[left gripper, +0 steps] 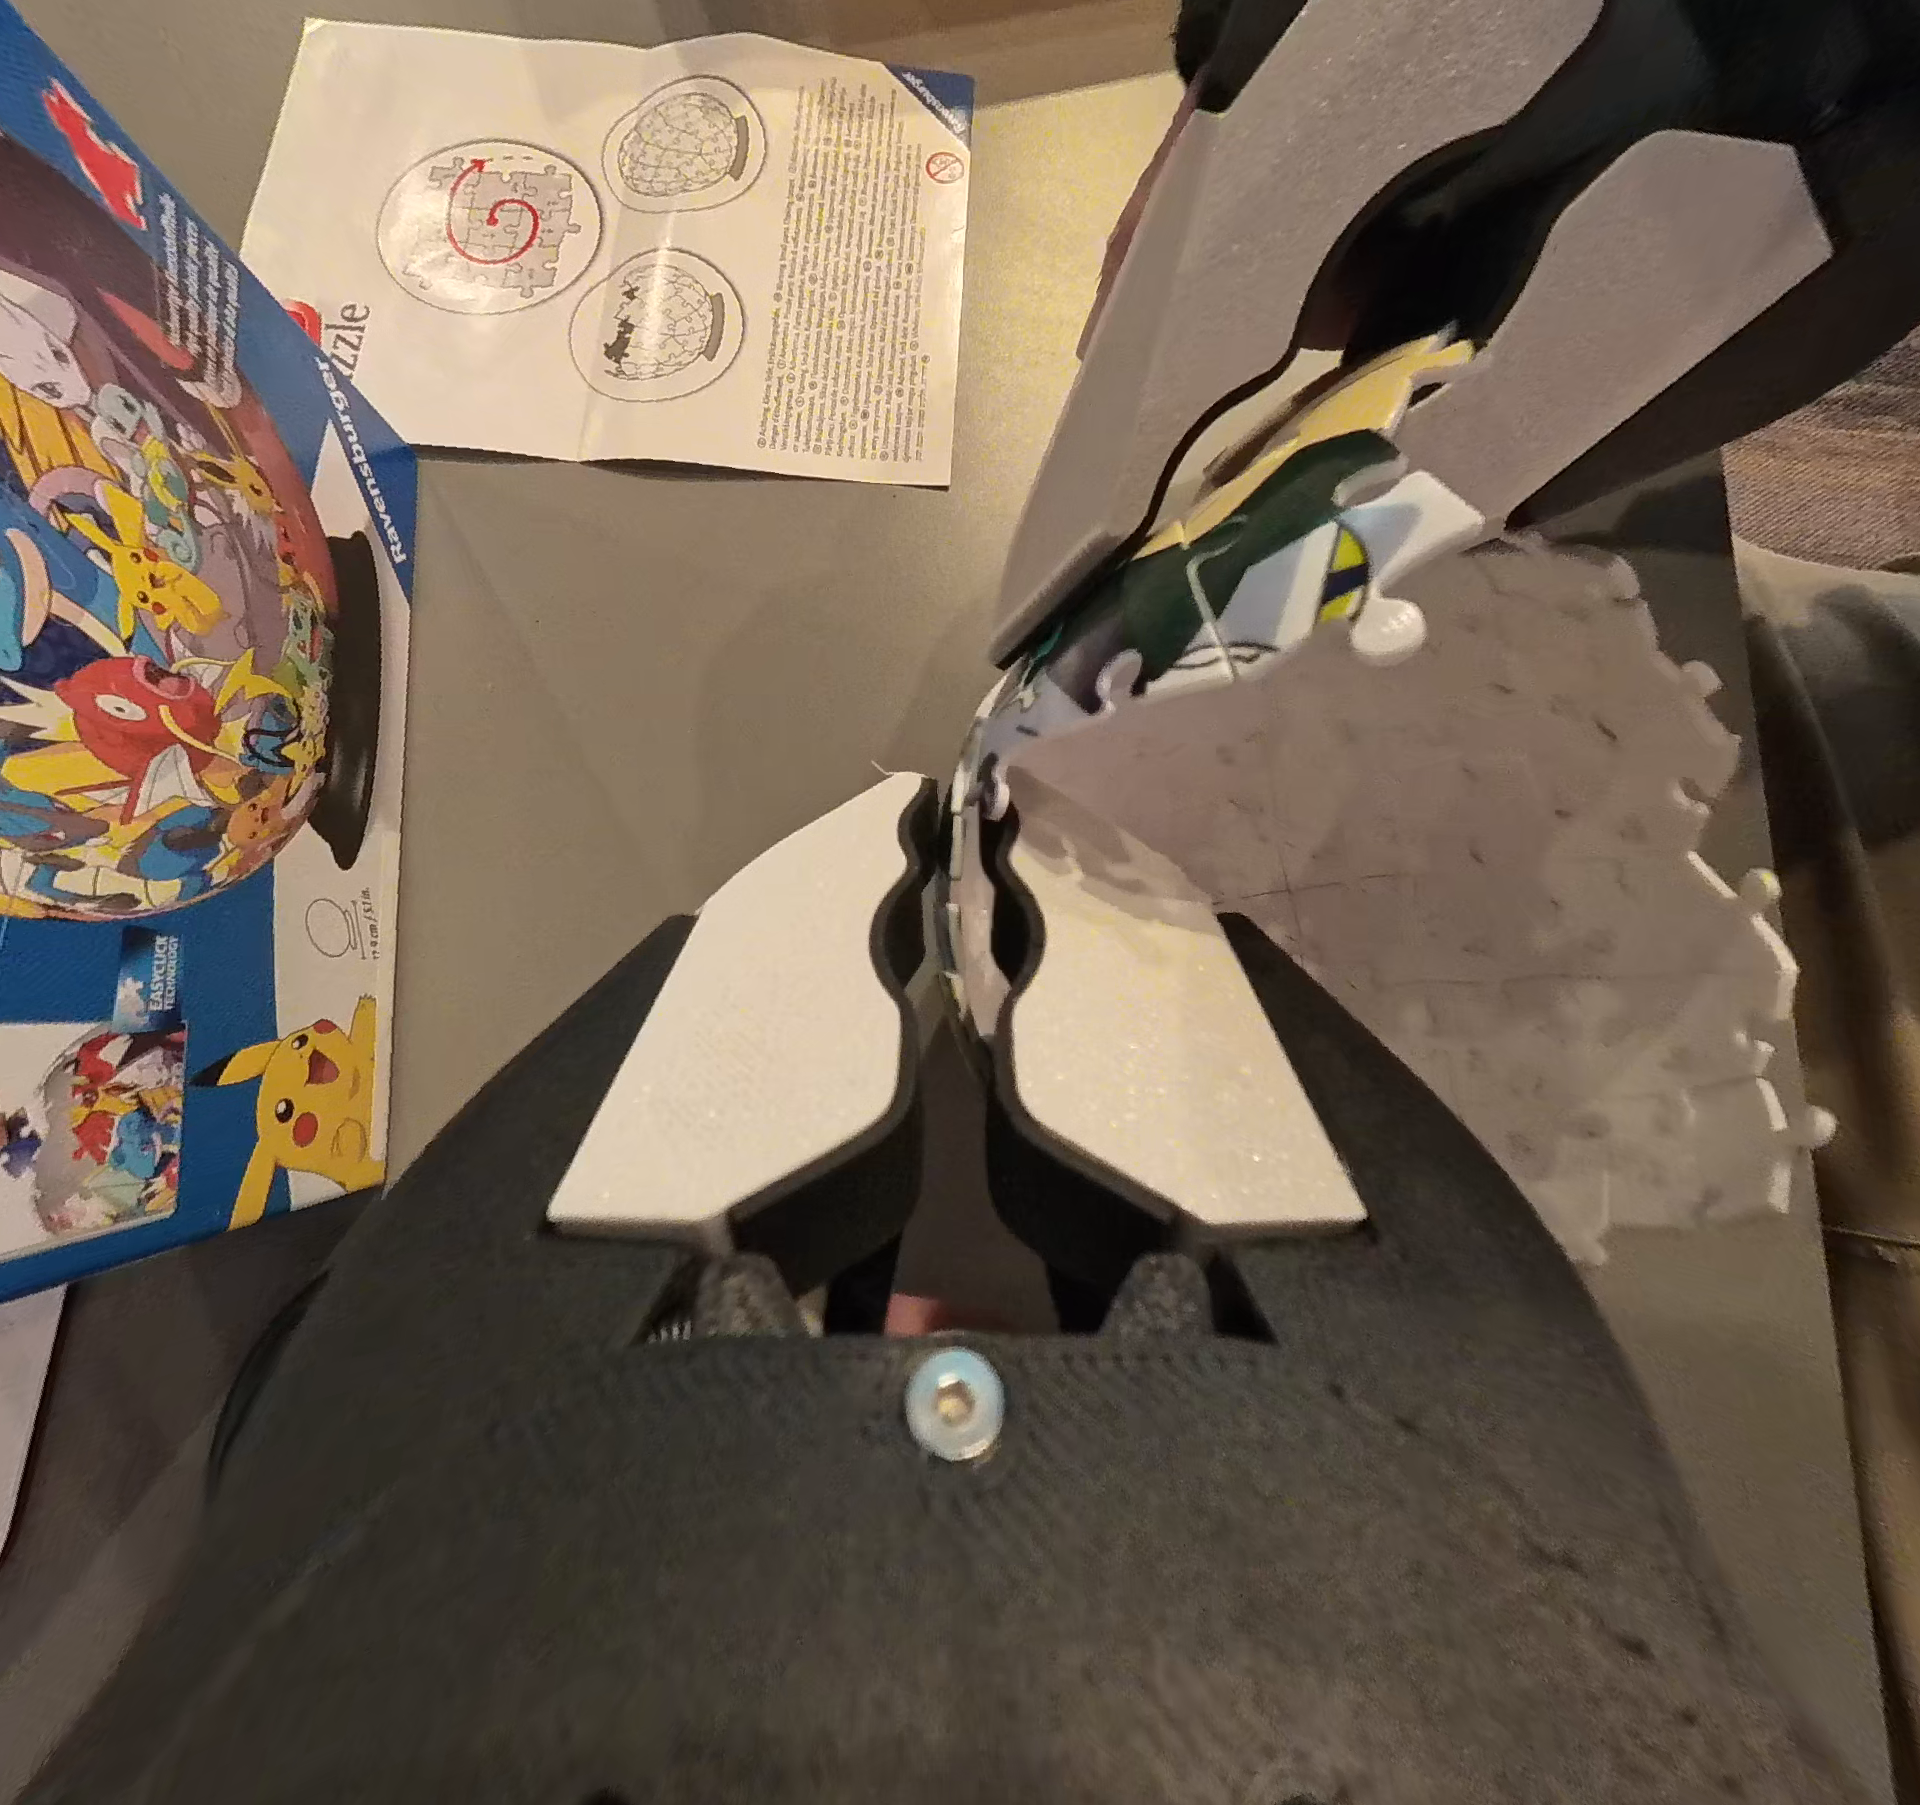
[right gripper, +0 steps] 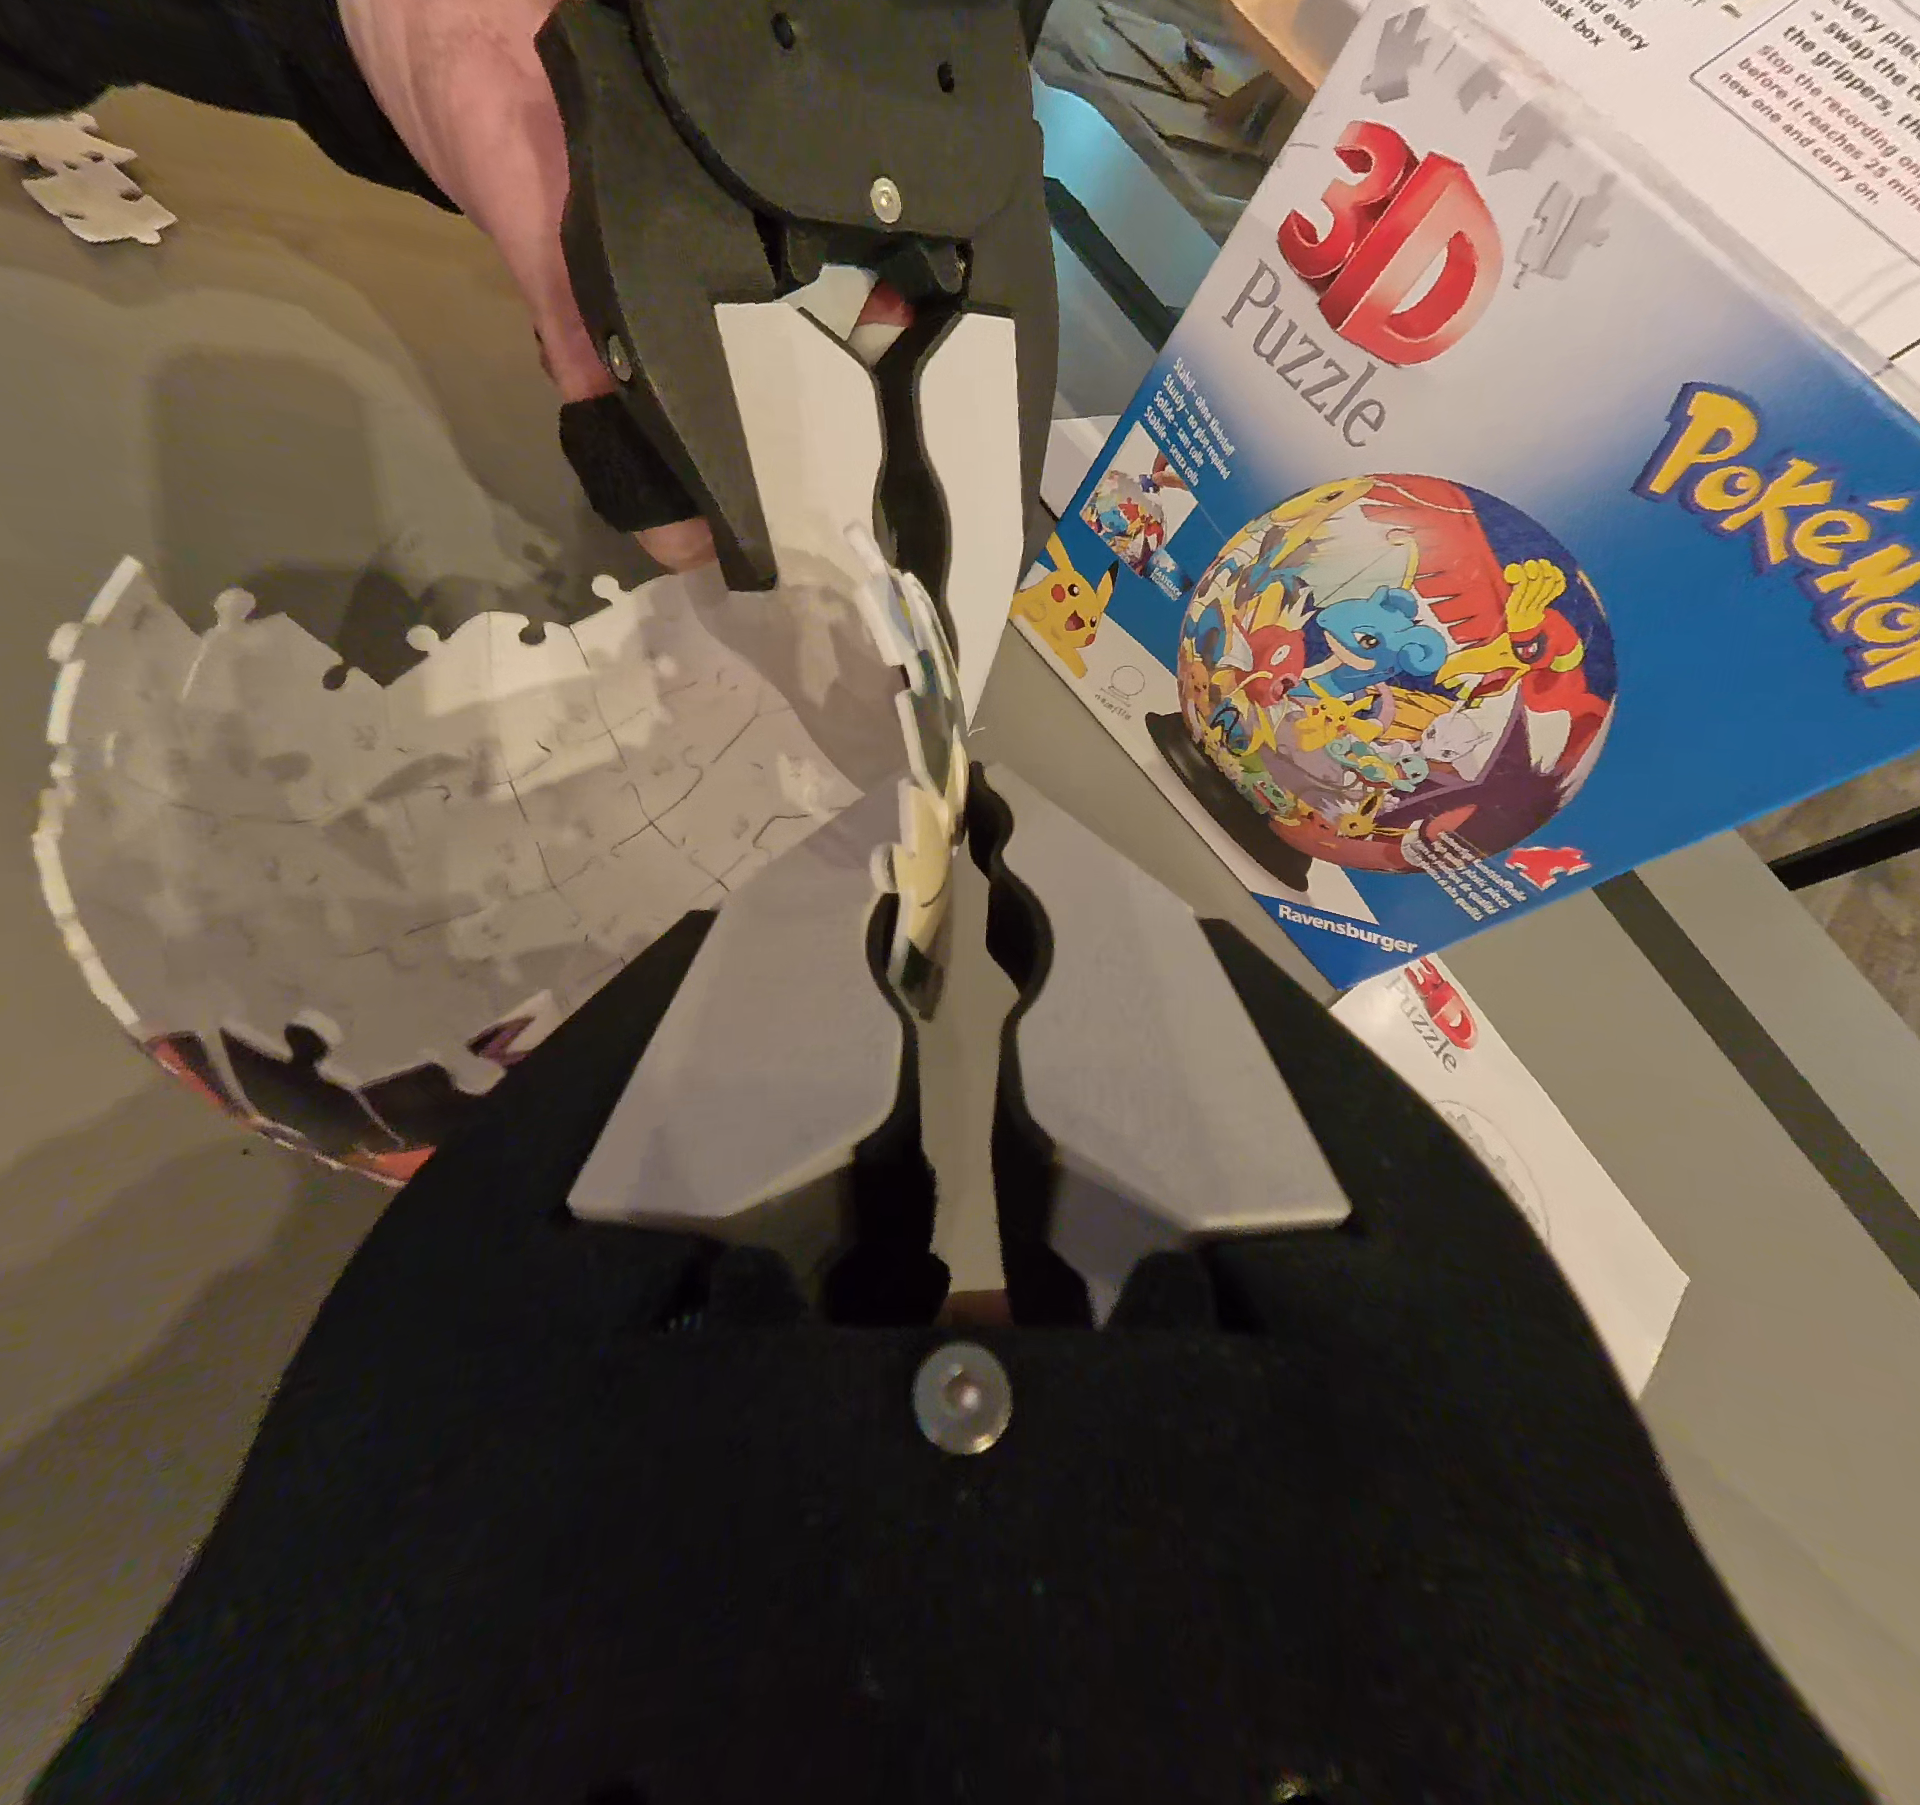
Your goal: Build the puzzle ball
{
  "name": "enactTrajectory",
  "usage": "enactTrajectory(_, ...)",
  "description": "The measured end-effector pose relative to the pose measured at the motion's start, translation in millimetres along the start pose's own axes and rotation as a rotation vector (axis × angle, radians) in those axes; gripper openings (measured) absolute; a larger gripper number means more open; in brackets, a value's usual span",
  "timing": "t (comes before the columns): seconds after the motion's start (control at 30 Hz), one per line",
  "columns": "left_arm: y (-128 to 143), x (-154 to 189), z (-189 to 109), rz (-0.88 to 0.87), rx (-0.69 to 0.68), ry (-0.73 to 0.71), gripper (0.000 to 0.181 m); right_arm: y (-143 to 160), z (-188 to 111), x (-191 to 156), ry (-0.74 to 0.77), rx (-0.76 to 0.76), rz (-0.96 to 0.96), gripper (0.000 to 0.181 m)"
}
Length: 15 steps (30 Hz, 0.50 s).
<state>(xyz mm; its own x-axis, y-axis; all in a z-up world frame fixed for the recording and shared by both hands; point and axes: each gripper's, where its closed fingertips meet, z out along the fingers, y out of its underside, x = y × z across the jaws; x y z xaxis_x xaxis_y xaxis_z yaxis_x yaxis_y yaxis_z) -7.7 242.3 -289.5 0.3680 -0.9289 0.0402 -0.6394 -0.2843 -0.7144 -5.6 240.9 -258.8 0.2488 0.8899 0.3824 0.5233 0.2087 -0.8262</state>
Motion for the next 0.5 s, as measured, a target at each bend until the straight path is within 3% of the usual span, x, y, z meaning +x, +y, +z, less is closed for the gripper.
enactTrajectory(0.13, -0.7, 0.2, -0.4, -0.014, 0.01, 0.008, 0.012, 0.1, 0.7, 1.3, 0.014, 0.001, -0.012, 0.002)
enactTrajectory(0.5, -0.7, -2.3, 1.6, -0.05, 0.023, 0.026, 0.005, 0.5, 1.8, 2.2, 0.003, -0.004, -0.018, 0.003)
